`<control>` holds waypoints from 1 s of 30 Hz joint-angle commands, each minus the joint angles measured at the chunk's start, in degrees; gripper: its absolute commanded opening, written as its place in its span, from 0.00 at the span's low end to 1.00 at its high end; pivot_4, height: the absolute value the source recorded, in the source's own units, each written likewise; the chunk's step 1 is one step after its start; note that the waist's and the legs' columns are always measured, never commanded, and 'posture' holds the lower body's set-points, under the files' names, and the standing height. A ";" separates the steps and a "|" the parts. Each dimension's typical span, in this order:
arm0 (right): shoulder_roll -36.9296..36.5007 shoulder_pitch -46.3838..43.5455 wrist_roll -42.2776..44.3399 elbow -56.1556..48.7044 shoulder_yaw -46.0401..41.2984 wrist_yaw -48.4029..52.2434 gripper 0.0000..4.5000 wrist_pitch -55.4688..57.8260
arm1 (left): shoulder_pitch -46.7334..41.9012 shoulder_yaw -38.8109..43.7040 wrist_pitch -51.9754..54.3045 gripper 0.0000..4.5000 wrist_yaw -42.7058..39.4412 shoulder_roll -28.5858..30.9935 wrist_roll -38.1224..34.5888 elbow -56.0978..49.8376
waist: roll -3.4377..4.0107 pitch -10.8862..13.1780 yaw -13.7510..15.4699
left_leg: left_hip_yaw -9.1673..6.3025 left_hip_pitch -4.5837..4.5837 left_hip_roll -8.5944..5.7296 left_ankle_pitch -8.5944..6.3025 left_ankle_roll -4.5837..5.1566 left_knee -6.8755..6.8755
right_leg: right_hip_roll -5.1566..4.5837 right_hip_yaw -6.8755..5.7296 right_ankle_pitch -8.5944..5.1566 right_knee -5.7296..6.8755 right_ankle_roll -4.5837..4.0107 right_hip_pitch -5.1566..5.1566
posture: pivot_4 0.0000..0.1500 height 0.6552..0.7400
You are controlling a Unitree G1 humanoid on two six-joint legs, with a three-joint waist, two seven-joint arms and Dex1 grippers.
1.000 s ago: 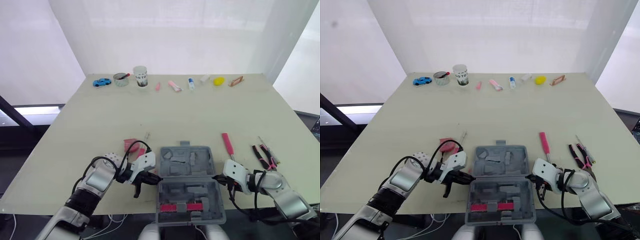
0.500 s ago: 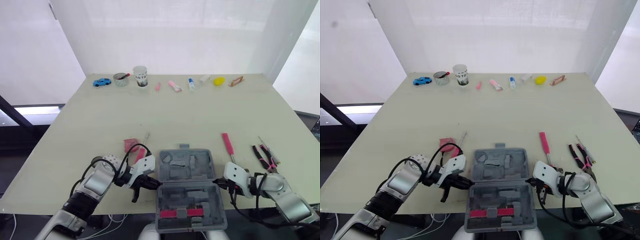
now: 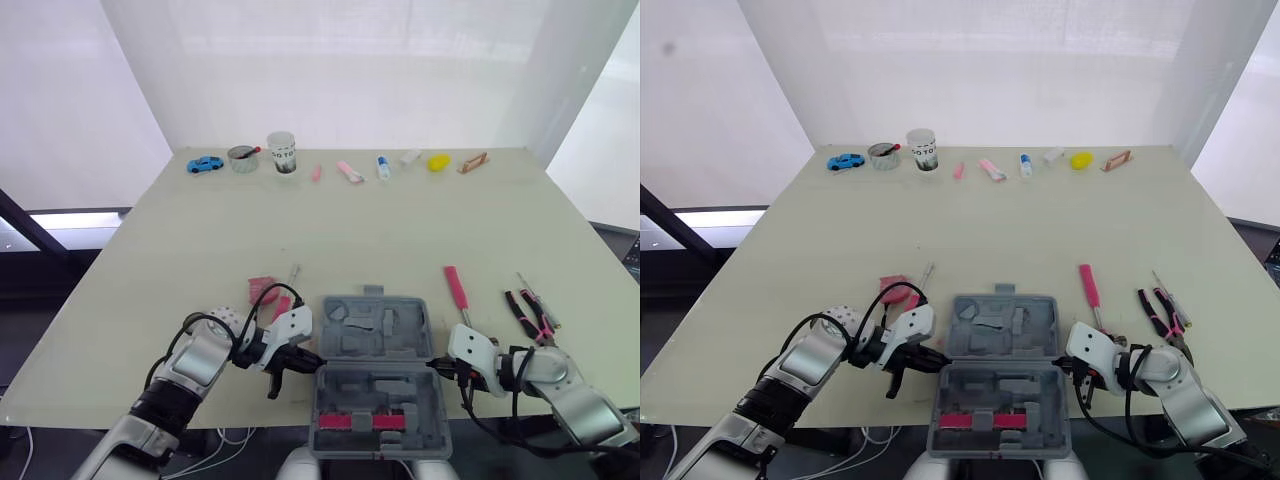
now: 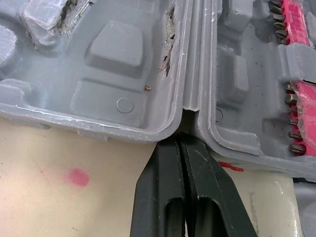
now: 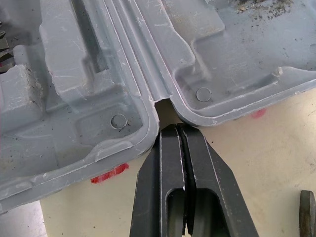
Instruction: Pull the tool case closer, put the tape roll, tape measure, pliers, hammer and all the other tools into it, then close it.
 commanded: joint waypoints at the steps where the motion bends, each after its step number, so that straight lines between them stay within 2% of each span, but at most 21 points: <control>1: 0.18 -0.16 1.39 -2.77 0.22 0.36 0.00 -0.47 | 0.35 -0.48 -0.15 0.02 -1.17 0.72 -1.17 -2.05 | 0.00 0.00 0.00 | 0.00 0.00 0.00 0.00 0.00 0.00 | 0.00 0.00 0.00 0.00 0.00 0.00 | 1.00 1.00; 30: -1.06 -0.20 1.35 -1.84 -0.89 -0.71 0.00 -1.69 | 0.61 -0.74 -1.11 0.02 -0.34 -0.36 -0.62 -1.01 | 0.00 0.00 0.03 | 0.02 -0.02 0.00 0.00 0.00 0.00 | -0.01 0.01 0.00 -0.03 0.00 -0.01 | 1.00 1.00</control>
